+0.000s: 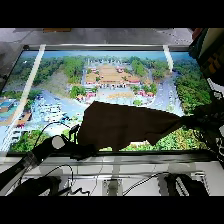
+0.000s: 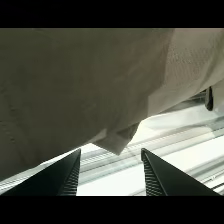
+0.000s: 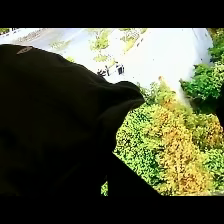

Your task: Fold the clothes and pants, and hang the long-sleeved shirts on hangers.

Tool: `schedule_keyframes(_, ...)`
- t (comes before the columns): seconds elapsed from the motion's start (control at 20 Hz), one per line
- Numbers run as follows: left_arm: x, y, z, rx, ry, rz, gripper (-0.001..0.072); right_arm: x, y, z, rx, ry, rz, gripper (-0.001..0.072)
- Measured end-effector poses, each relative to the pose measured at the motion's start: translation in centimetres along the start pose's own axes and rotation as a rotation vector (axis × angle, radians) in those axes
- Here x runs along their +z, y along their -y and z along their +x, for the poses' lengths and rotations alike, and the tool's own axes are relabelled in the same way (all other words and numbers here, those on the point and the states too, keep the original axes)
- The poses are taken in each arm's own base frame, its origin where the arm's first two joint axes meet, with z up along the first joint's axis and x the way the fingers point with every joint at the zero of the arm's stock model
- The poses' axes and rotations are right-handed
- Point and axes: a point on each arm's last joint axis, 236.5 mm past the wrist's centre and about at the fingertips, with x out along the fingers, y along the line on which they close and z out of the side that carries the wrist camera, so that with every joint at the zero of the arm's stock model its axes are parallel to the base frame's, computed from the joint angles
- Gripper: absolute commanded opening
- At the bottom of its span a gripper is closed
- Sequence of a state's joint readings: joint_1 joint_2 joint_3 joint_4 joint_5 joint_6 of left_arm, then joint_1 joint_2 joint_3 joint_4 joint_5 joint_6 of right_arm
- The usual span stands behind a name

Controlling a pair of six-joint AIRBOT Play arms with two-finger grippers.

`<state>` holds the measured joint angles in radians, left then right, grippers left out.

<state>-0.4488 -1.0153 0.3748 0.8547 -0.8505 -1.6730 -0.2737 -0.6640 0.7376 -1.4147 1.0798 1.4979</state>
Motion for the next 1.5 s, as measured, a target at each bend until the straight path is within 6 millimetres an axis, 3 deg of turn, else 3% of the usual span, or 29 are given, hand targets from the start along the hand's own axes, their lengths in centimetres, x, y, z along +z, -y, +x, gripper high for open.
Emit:
schedule_keyframes(0.1, 0.5, 0.0, 0.2, 0.0, 0.019, 0.0, 0.0286, 0.0, 0.0, 0.0, 0.0, 0.0, 0.0, 0.0014)
schedule_keyframes(0.25, 1.0, 0.1, 0.7, 0.005, 0.045, 0.011, 0.0222, 0.0, 0.0, 0.0, 0.0, 0.0, 0.001, 0.0014)
schedule_keyframes(0.3, 1.3, 0.2, 0.9, 0.005, 0.054, 0.012, 0.0151, 0.0, 0.0, 0.0, 0.001, 0.0, 0.0, 0.0014)
schedule_keyframes(0.35, 1.6, 0.2, 1.1, 0.007, 0.067, 0.014, 0.0021, 0.0, 0.0, 0.0, 0.001, 0.0, 0.001, 0.0014)
schedule_keyframes(0.6, 3.0, 0.7, 1.0, 0.008, 0.113, 0.034, 0.0017, 0.0, -0.2, 0.0, 0.009, 0.001, 0.006, 0.0014)
schedule_keyframes(0.75, 6.9, 3.3, -1.5, -0.045, 0.214, 0.064, 0.0017, 0.9, -0.4, -0.2, 0.016, 0.032, 0.036, 0.0013)
schedule_keyframes(0.85, 11.5, 5.7, -5.7, -0.1, 0.347, 0.091, 0.0017, 2.4, -0.5, -0.8, 0.017, 0.083, 0.06, 0.0013)
schedule_keyframes(0.95, 16.1, 7.8, -12.0, -0.15, 0.499, 0.121, 0.0017, 4.5, -0.5, -1.8, 0.017, 0.155, 0.083, 0.0013)
schedule_keyframes(1.05, 20.2, 8.7, -19.9, -0.171, 0.687, 0.151, 0.0017, 6.5, -0.4, -3.1, 0.012, 0.225, 0.099, 0.0013)
schedule_keyframes(1.15, 22.8, 8.5, -28.2, -0.159, 0.878, 0.175, 0.0017, 8.6, -0.4, -4.7, 0.013, 0.3, 0.11, 0.0013)
schedule_keyframes(1.25, 23.6, 7.6, -35.8, -0.13, 1.05, 0.186, 0.0017, 11.0, -0.6, -6.6, 0.02, 0.384, 0.118, 0.0014)
schedule_keyframes(1.35, 23.2, 6.5, -41.9, -0.094, 1.197, 0.181, 0.0017, 13.1, -0.9, -8.7, 0.032, 0.462, 0.121, 0.0014)
schedule_keyframes(1.5, 21.3, 5.6, -48.8, -0.046, 1.39, 0.175, 0.0017, 16.2, -1.7, -12.9, 0.056, 0.585, 0.119, 0.0013)
